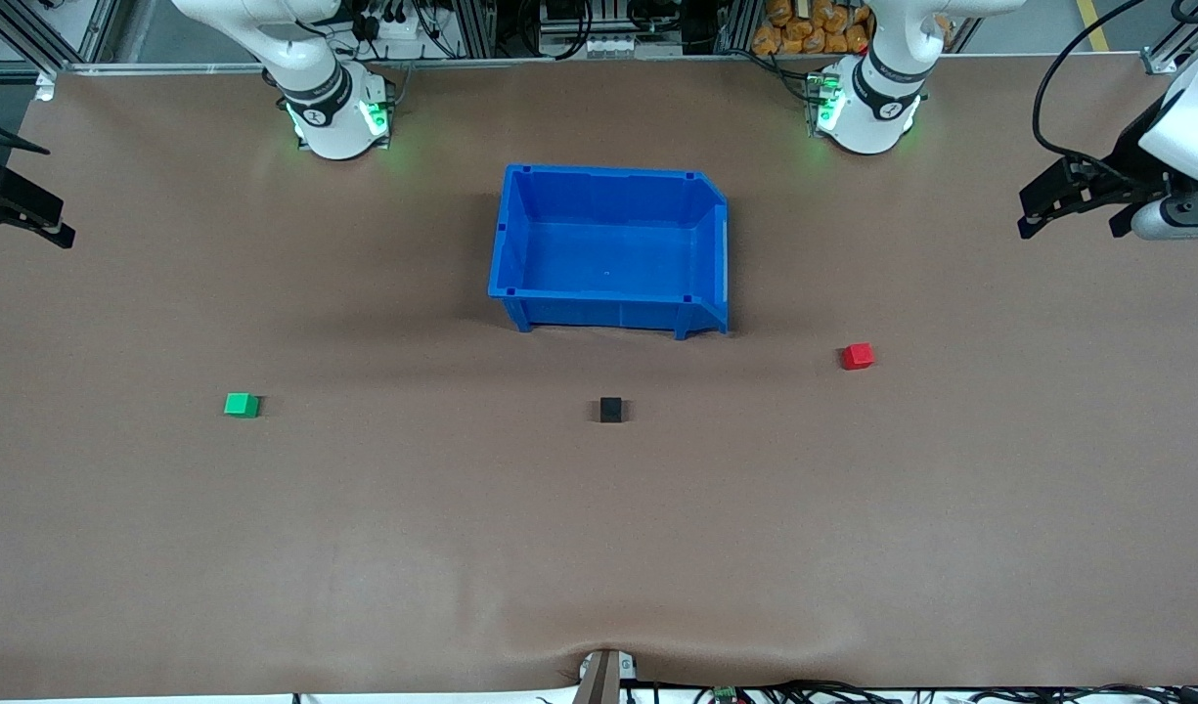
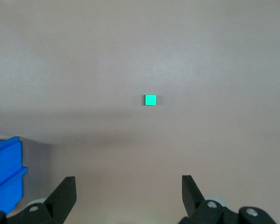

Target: Attach green and red cubes to black cube

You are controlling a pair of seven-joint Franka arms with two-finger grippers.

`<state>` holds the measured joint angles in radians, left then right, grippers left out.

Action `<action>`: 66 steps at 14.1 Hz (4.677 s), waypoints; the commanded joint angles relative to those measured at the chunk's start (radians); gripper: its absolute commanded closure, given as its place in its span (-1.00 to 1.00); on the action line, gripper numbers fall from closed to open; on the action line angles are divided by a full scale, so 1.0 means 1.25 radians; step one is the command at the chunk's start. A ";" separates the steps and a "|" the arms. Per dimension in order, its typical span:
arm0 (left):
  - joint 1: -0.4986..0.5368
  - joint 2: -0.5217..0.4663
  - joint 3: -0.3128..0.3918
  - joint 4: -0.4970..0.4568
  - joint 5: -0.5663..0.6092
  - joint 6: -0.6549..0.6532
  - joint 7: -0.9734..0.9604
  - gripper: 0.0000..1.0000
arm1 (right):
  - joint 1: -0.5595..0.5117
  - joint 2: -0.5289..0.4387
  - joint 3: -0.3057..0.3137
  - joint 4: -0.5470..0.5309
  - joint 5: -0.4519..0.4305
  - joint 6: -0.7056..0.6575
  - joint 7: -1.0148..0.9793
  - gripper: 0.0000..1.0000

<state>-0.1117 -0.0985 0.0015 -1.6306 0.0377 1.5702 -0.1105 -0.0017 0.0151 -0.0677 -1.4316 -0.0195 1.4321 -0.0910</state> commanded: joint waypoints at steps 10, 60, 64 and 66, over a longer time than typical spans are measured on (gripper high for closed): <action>0.005 0.000 0.005 0.037 0.007 -0.067 0.010 -1.00 | 0.007 0.008 0.001 0.015 -0.002 -0.008 -0.006 -1.00; -0.052 0.333 -0.022 0.097 0.005 0.013 -0.005 -1.00 | 0.010 0.024 0.000 0.015 -0.003 -0.012 -0.009 -1.00; -0.054 0.338 -0.023 -0.024 0.005 0.169 -0.006 -1.00 | 0.009 0.033 -0.001 0.013 -0.011 -0.008 -0.014 -1.00; -0.068 0.339 -0.023 -0.066 0.004 0.236 -0.034 -1.00 | 0.014 0.070 -0.001 0.014 -0.024 -0.002 -0.013 -1.00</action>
<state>-0.1789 0.3541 -0.0268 -1.6422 0.0377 1.7962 -0.1167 0.0086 0.0551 -0.0663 -1.4326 -0.0219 1.4293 -0.0924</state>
